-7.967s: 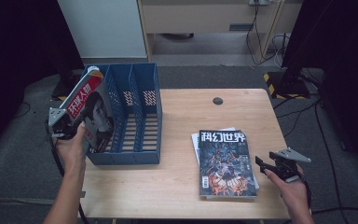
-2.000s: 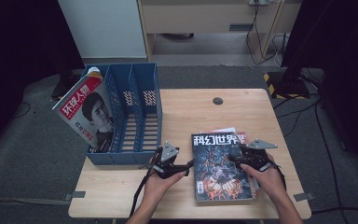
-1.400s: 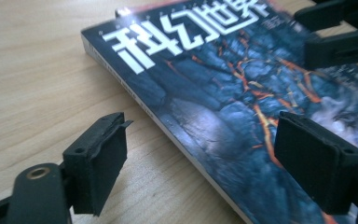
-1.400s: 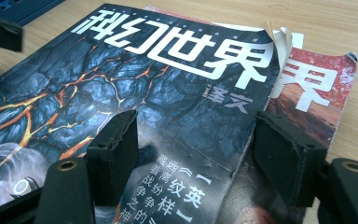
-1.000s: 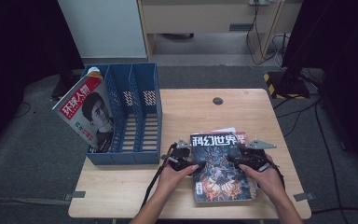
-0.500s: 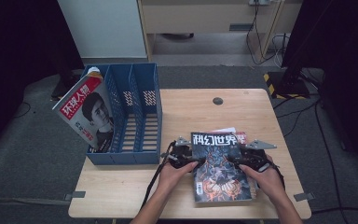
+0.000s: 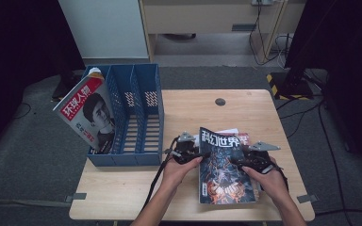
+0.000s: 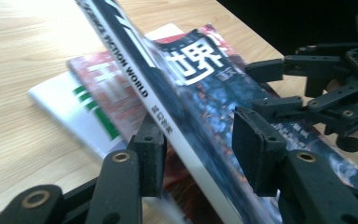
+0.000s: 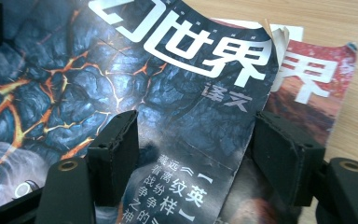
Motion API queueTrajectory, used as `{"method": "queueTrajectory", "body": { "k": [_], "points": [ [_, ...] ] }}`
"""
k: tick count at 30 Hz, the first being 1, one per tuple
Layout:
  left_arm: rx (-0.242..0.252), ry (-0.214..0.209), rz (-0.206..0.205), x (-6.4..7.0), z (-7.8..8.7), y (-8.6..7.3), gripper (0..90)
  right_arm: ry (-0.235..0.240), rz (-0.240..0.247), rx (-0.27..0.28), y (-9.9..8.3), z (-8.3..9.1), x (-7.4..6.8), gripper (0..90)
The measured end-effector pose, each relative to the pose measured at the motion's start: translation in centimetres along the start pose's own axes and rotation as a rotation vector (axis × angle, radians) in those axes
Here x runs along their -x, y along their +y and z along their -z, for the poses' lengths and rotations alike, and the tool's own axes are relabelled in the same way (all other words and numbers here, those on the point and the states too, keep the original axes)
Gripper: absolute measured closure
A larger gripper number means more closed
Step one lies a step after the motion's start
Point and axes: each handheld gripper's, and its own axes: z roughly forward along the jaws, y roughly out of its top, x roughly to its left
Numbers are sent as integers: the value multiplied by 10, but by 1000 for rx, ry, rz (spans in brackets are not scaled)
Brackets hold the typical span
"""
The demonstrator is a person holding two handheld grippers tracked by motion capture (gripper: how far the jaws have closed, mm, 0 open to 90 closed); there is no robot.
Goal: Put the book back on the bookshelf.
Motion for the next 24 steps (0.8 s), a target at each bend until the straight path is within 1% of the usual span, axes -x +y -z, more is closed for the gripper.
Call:
{"method": "queueTrajectory", "body": {
  "k": [3, 7, 13, 14, 15, 16, 18, 20, 22, 24],
  "points": [
    [-13, 16, -35, 5, -5, 5, 554, 5, 3, -7, 1, 0, -2, 322],
    [-17, 13, -20, 7, -9, 8, 574, 2, 5, -8, 1, 0, -4, 322],
    [-41, 2, -30, 8, -10, 14, 580, -2, 4, -7, 1, 0, -4, 320],
    [-50, 4, -31, 9, -10, 16, 611, 1, 4, -6, 1, -1, -5, 320],
    [-54, 14, -43, 9, -9, 17, 611, 1, 4, -6, 1, -1, -5, 320],
    [-52, 12, -42, 9, -9, 17, 641, 3, 9, -8, 1, -1, -5, 320],
    [-54, 15, -50, 10, -9, 18, 659, 5, 12, -9, 1, -1, -6, 320],
    [-60, 22, -48, 9, -8, 18, 673, 3, 15, -7, 1, -1, -6, 320],
    [-53, 25, -42, 10, -7, 17, 693, 4, 12, -8, 1, -1, -7, 313],
    [-44, 29, -46, 10, -6, 18, 712, 6, 8, -7, 1, -1, -8, 308]
  ]
}}
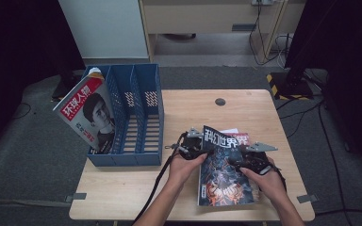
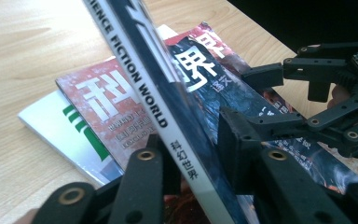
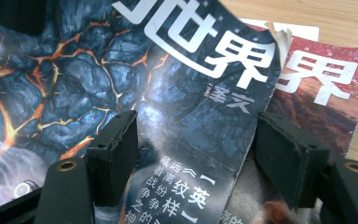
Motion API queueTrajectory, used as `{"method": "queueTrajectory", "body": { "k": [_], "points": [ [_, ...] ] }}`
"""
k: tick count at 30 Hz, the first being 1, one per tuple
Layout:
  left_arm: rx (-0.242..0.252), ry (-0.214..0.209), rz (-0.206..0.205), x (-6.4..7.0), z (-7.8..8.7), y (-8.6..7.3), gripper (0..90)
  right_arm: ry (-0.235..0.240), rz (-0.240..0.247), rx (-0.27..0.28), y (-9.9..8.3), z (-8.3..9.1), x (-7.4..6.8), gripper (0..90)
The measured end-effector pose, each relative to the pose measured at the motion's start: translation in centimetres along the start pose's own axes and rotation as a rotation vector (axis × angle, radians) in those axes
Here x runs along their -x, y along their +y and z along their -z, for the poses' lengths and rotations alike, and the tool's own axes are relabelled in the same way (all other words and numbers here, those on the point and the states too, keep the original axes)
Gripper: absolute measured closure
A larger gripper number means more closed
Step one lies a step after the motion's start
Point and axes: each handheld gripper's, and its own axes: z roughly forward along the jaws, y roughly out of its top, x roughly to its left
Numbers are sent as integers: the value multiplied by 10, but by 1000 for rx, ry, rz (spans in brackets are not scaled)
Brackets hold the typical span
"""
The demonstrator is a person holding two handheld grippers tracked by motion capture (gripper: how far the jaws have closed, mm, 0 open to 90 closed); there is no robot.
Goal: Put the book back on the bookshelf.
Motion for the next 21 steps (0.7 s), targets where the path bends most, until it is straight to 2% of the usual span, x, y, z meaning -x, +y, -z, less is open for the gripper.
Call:
{"method": "queueTrajectory", "body": {
  "k": [6, 12, 17, 19, 21],
  "points": [
    [20, -2, -12, 2, 5, 4, 744, 10, -16, 5, 0, 0, -1, 282],
    [39, 3, -88, 11, 14, 10, 760, 28, -12, 20, 1, 2, -3, 221],
    [62, -14, -116, 16, 22, 14, 774, 40, -23, 25, 1, 2, -2, 143],
    [66, -19, -127, 17, 24, 16, 782, 59, -35, 32, 1, 2, 0, 131],
    [76, -29, -124, 17, 26, 18, 791, 68, -38, 33, 1, 2, 1, 122]
  ]
}}
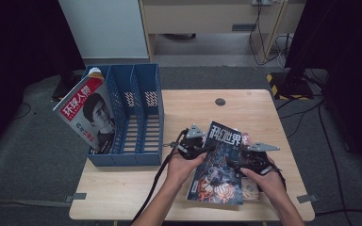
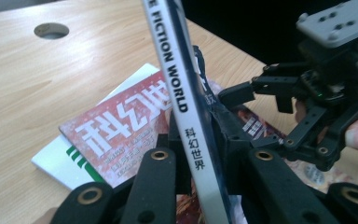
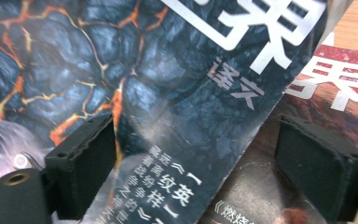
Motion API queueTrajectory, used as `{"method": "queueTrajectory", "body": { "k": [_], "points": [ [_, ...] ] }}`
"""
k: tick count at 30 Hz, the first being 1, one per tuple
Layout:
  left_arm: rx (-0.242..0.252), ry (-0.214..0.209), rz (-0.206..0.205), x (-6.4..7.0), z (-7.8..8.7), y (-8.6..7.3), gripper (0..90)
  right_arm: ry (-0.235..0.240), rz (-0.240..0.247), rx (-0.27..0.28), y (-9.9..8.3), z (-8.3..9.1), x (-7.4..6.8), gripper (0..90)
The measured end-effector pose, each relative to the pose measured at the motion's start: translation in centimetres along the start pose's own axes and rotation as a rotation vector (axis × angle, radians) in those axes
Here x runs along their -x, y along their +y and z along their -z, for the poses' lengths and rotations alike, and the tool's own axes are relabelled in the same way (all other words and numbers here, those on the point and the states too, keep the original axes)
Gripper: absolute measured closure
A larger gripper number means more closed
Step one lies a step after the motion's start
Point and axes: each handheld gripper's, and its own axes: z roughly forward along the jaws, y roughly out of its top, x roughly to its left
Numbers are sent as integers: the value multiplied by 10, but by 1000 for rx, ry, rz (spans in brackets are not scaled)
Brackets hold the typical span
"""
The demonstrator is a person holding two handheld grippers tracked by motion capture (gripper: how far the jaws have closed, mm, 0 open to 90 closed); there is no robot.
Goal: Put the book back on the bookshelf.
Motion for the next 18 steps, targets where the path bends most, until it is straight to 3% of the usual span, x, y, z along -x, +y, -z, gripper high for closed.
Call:
{"method": "queueTrajectory", "body": {
  "k": [2, 7, 11, 12, 18],
  "points": [
    [11, -13, 8, 0, 1, 2, 805, 20, -9, -6, 0, -1, 1, 110],
    [-1, -22, -28, 3, 3, 7, 815, 64, -18, -16, 0, -2, 4, 120],
    [-1, -32, -40, 6, 4, 11, 818, 96, -21, -5, 2, -1, 4, 186],
    [4, -35, -40, 7, 5, 12, 820, 100, -36, 6, 3, 1, 5, 242],
    [16, -43, -42, 3, 14, 16, 822, 102, -39, 47, 6, 8, 9, 374]
  ]
}}
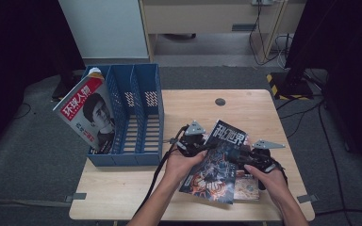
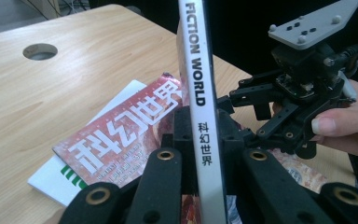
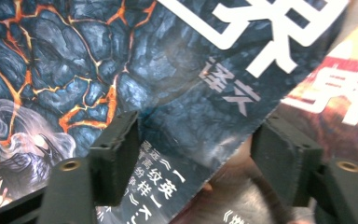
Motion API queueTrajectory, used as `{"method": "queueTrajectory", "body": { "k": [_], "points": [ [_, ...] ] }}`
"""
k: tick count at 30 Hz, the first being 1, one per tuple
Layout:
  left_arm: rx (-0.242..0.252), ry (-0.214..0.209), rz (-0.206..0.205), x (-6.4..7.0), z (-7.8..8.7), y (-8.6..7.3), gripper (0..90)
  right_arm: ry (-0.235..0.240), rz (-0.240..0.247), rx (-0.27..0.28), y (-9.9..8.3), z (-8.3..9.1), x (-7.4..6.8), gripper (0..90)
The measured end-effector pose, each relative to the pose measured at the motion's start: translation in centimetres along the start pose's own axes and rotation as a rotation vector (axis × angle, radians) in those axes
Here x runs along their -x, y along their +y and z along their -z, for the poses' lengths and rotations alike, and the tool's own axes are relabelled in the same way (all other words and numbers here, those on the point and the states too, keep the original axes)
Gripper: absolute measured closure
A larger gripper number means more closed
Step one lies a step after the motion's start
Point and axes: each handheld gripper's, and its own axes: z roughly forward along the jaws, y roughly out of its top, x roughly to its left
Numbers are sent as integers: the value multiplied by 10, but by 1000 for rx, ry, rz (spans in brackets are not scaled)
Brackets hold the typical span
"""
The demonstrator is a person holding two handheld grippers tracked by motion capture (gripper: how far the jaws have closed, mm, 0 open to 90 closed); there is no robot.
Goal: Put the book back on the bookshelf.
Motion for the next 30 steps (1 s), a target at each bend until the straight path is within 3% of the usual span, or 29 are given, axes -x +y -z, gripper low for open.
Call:
{"method": "queueTrajectory", "body": {
  "k": [5, 12, 20, 23, 30],
  "points": [
    [6, -6, 5, -6, 8, 1, 822, -24, 32, 47, 5, 7, -2, 571],
    [0, -15, 10, -11, 11, -3, 820, -41, 50, 53, 6, 8, -3, 697],
    [-33, -41, 10, -13, 11, -2, 788, -25, 71, 85, 8, 14, -5, 741],
    [-35, -18, 2, -13, 10, -1, 791, -8, 88, 109, 11, 16, -9, 754],
    [-40, -29, 4, -15, 9, -2, 748, -1, 102, 124, 11, 20, -11, 755]
  ]
}}
